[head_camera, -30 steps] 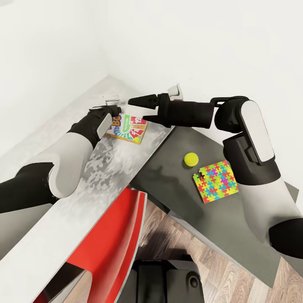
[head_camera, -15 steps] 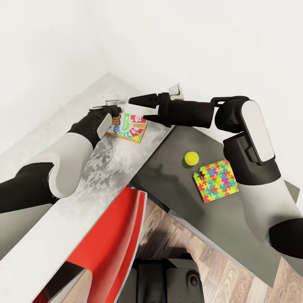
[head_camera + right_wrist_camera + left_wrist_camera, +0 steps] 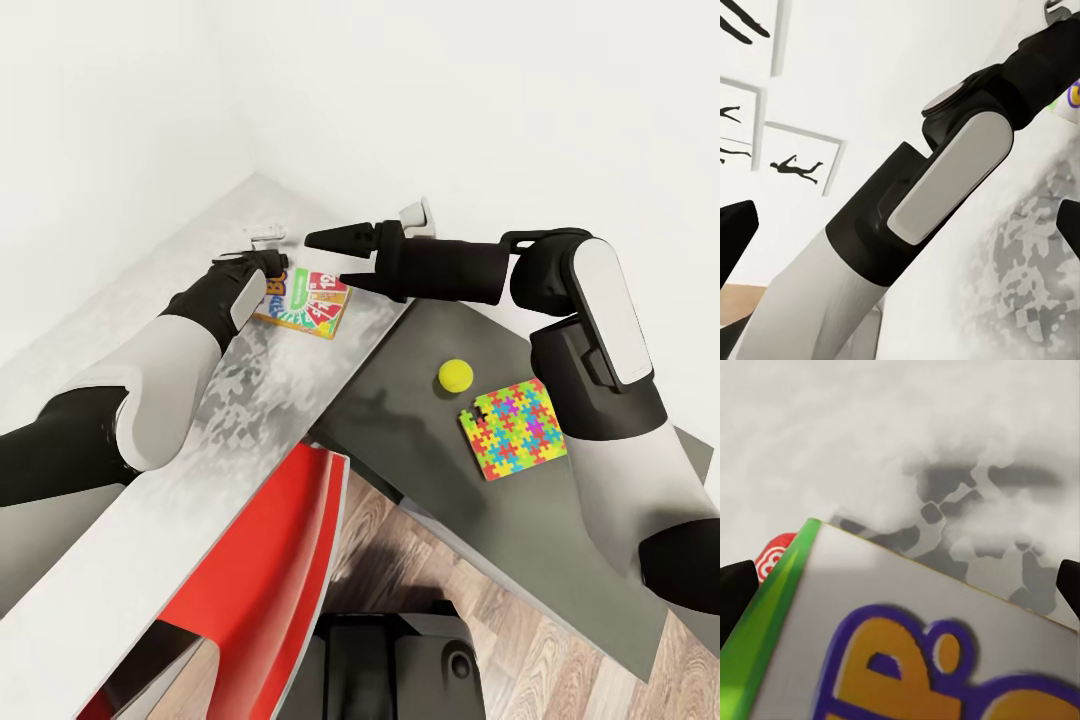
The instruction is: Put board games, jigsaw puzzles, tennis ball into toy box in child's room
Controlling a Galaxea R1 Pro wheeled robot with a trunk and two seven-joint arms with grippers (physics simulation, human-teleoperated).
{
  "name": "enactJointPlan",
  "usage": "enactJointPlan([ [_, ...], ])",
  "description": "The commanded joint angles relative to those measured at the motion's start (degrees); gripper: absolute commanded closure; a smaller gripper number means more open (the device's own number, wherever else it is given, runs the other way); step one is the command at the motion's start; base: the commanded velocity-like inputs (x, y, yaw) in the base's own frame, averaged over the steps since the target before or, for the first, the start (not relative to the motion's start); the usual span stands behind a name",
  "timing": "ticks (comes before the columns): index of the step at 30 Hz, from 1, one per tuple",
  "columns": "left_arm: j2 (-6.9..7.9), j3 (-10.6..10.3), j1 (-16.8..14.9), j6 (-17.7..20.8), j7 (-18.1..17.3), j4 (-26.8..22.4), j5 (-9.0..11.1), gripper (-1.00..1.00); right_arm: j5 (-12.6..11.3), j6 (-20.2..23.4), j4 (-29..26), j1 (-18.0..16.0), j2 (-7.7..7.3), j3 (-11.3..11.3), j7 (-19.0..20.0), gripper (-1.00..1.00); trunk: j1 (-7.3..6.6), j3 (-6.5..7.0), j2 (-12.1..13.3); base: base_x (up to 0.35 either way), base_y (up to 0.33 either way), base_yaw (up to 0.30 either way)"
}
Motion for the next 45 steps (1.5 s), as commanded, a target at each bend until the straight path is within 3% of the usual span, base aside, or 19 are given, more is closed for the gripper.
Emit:
enactJointPlan([
  [1,-0.06,0.42,-0.02,0.30,0.02,-0.09,-0.40,-1.00,-0.59,-0.05,-0.04,-0.06,-0.04,0.06,-0.59,-1.00,0.03,-0.07,-0.09,0.000,0.000,0.000],
  [45,-0.17,0.51,-0.01,0.47,-0.33,-0.09,-0.34,-1.00,-0.60,0.21,-0.04,-0.06,-0.06,0.00,-0.42,-1.00,0.03,-0.61,-0.09,0.000,0.000,0.000],
])
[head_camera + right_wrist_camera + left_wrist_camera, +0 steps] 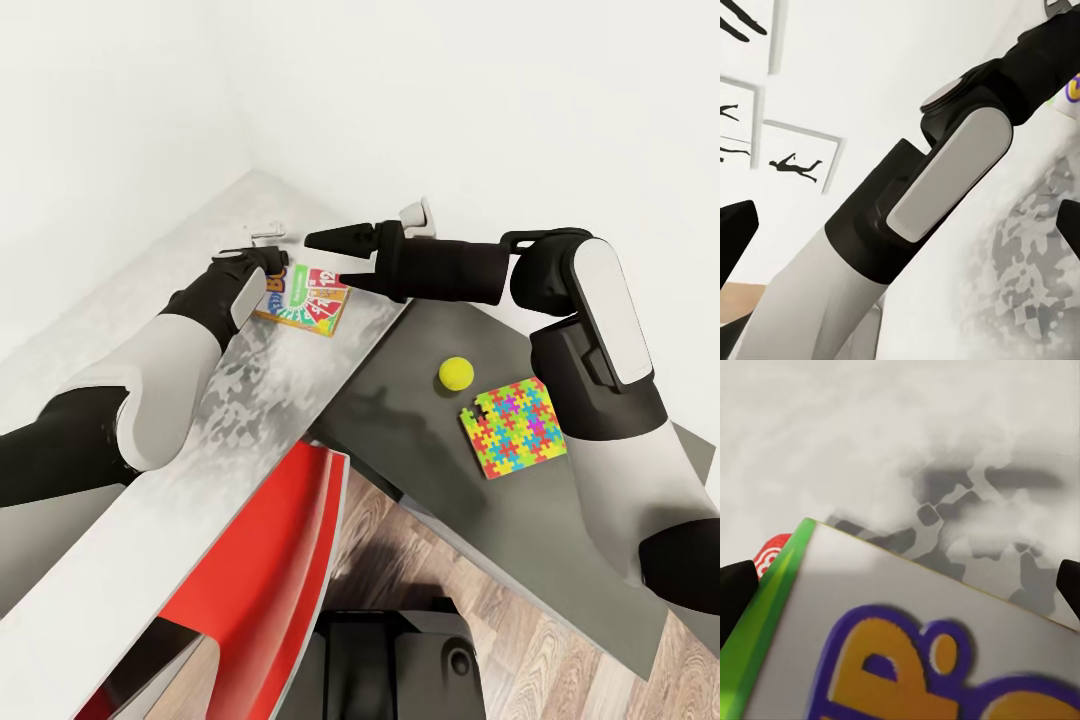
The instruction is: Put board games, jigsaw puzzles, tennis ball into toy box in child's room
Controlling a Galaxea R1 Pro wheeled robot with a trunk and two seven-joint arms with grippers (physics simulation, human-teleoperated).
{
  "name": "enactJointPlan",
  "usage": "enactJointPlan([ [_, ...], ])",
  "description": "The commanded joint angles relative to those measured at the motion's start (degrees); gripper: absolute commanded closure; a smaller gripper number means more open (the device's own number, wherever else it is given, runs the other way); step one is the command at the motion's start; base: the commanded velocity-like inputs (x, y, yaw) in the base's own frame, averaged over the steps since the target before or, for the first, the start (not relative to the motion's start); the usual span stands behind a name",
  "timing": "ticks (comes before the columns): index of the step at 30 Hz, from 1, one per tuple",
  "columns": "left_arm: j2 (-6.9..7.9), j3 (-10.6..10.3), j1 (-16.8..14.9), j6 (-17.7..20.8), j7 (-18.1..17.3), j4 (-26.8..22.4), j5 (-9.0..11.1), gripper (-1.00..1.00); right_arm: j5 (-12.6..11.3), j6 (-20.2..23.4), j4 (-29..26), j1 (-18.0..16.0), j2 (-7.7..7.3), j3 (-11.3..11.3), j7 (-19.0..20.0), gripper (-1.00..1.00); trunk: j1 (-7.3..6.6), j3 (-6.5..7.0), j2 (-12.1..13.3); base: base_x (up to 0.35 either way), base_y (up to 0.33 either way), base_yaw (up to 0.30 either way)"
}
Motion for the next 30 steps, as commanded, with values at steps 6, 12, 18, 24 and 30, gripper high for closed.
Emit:
enactJointPlan([
  [6,-0.11,0.75,0.00,0.07,-0.07,0.76,0.16,-1.00,-0.57,-0.04,-0.03,-0.06,-0.04,0.05,-0.58,-1.00,0.05,-0.08,-0.06,0.000,0.000,0.000],
  [12,-0.13,0.72,0.01,-0.06,-0.04,0.76,0.23,-1.00,-0.57,-0.11,-0.03,-0.06,-0.03,0.05,-0.59,-1.00,0.05,-0.08,-0.06,0.000,0.000,0.000],
  [18,-0.18,0.64,0.01,-0.20,0.01,0.76,0.18,-1.00,-0.57,-0.13,-0.03,-0.06,-0.02,0.05,-0.59,-1.00,0.05,-0.08,-0.06,0.000,0.000,0.000],
  [24,-0.39,0.51,0.01,-1.30,0.14,0.76,0.14,-1.00,-0.57,-0.13,-0.03,-0.06,-0.02,0.12,-0.59,-1.00,0.05,-0.08,-0.06,0.000,0.000,0.000],
  [30,-0.41,0.45,0.01,-1.50,0.19,0.76,0.15,-1.00,-0.57,-0.13,-0.03,-0.06,-0.02,0.13,-0.59,-1.00,0.05,-0.08,-0.06,0.000,0.000,0.000],
])
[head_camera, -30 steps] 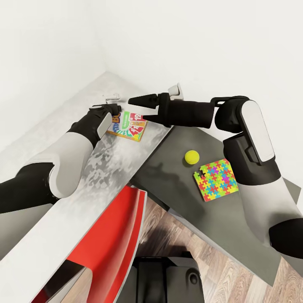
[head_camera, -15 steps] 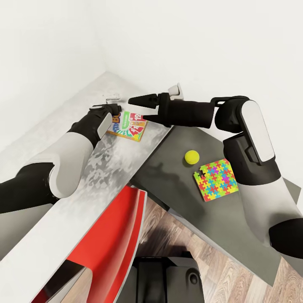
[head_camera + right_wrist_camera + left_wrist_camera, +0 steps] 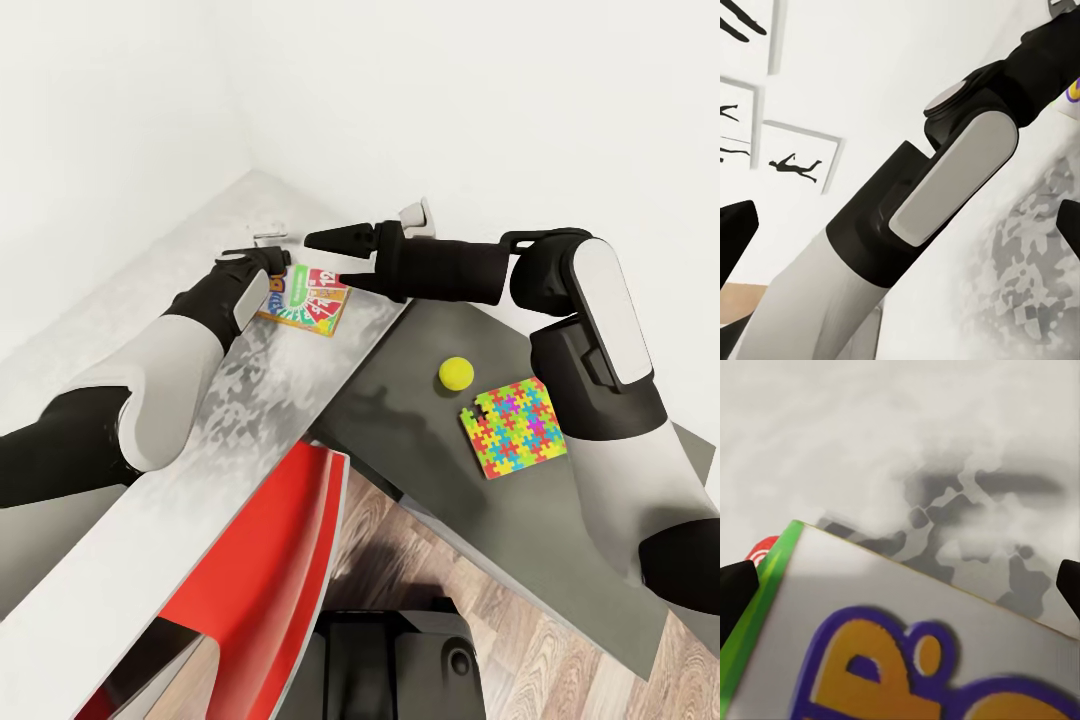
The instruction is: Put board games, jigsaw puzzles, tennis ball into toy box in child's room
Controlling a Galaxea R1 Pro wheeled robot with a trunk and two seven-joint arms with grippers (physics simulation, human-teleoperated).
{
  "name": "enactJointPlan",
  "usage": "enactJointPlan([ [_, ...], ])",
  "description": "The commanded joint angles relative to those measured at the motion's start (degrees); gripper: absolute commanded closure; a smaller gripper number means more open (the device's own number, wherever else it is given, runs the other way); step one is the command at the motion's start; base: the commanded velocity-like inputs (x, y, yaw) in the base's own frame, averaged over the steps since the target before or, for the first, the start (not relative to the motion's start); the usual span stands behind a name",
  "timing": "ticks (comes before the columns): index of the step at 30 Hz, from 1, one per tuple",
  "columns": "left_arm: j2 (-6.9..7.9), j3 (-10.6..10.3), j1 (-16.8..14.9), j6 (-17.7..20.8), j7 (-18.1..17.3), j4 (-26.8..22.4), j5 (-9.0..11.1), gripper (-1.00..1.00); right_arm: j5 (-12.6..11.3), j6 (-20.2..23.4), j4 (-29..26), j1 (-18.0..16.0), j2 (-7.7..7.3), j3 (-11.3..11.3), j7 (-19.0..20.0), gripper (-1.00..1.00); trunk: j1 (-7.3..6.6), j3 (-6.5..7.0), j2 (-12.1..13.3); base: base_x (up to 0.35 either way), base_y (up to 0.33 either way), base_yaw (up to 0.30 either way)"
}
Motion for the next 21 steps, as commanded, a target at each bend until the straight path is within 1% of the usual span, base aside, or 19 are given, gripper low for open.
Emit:
enactJointPlan([
  [1,-0.06,0.64,0.01,0.28,-0.04,0.00,0.05,-1.00,-0.59,-0.08,-0.04,-0.06,-0.04,0.05,-0.58,-1.00,0.05,-0.07,-0.07,0.000,0.000,0.000],
  [21,0.06,0.62,0.01,0.18,-0.04,0.00,0.05,-1.00,-0.59,-0.05,0.05,-0.06,-0.04,0.07,-0.58,-1.00,0.05,-0.07,-0.07,0.000,0.000,0.000],
])
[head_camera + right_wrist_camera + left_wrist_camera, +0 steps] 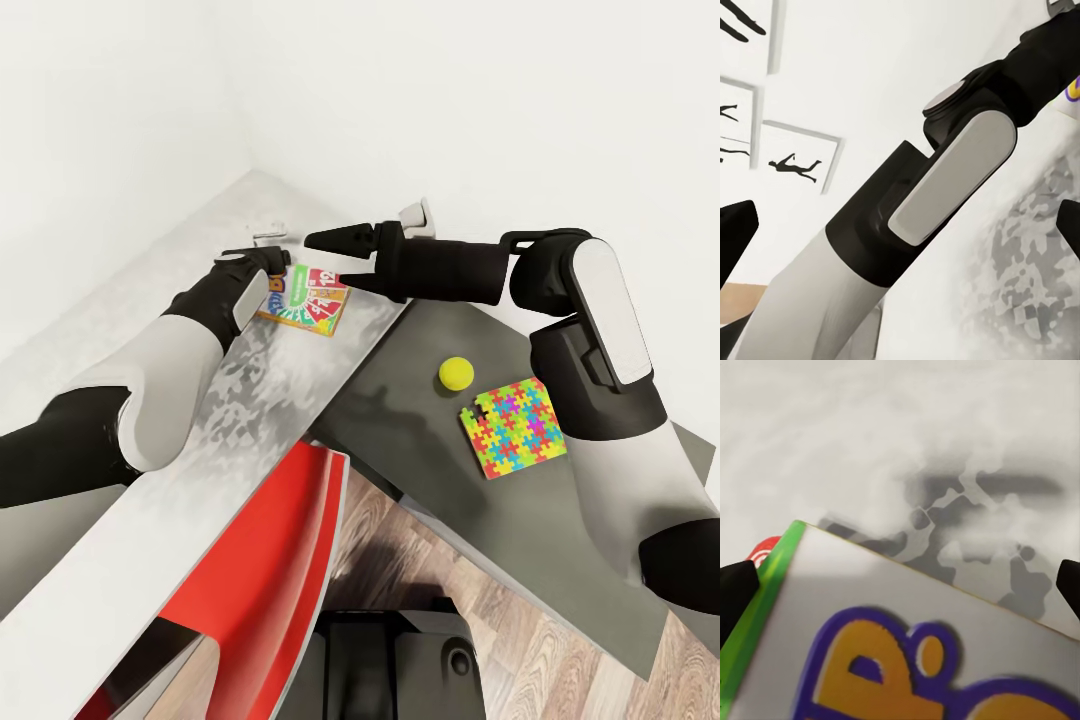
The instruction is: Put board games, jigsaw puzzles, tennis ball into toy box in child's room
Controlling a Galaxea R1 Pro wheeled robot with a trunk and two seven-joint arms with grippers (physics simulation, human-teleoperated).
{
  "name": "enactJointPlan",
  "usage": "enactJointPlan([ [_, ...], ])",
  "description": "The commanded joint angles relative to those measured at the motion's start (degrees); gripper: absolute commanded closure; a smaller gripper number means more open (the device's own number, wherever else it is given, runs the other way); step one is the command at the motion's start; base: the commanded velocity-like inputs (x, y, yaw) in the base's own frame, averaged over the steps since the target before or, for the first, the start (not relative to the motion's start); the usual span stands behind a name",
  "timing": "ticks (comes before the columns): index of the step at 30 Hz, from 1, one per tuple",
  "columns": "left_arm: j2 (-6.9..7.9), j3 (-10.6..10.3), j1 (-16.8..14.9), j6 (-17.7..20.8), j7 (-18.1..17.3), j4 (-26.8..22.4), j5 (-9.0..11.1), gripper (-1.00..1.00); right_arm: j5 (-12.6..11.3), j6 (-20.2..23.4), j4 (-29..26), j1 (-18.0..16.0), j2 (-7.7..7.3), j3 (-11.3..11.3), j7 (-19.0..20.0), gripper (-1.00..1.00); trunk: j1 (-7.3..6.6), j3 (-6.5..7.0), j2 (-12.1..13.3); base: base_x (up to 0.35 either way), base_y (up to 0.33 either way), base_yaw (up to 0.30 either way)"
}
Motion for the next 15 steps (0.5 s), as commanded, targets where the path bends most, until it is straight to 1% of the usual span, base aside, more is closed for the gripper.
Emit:
enactJointPlan([
  [1,-0.03,0.67,0.01,0.32,0.06,-0.01,-0.20,-1.00,-0.59,-0.05,-0.04,-0.06,-0.04,0.04,-0.58,-1.00,0.05,-0.07,-0.07,0.000,0.000,0.000],
  [9,0.02,0.67,0.01,0.32,-0.01,-0.01,-0.20,-1.00,-0.59,-0.04,-0.03,-0.06,-0.04,0.09,-0.58,-1.00,0.05,-0.07,-0.07,-0.063,0.000,0.000],
  [12,0.01,0.67,0.01,0.32,-0.02,-0.01,-0.20,-1.00,-0.59,-0.04,-0.03,-0.06,-0.04,0.09,-0.58,-1.00,0.05,-0.07,-0.07,-0.194,0.000,0.000],
  [15,0.01,0.67,0.01,0.32,-0.03,-0.01,-0.20,-1.00,-0.59,-0.04,-0.03,-0.06,-0.04,0.06,-0.58,-1.00,0.05,-0.07,-0.07,-0.270,0.000,0.000],
])
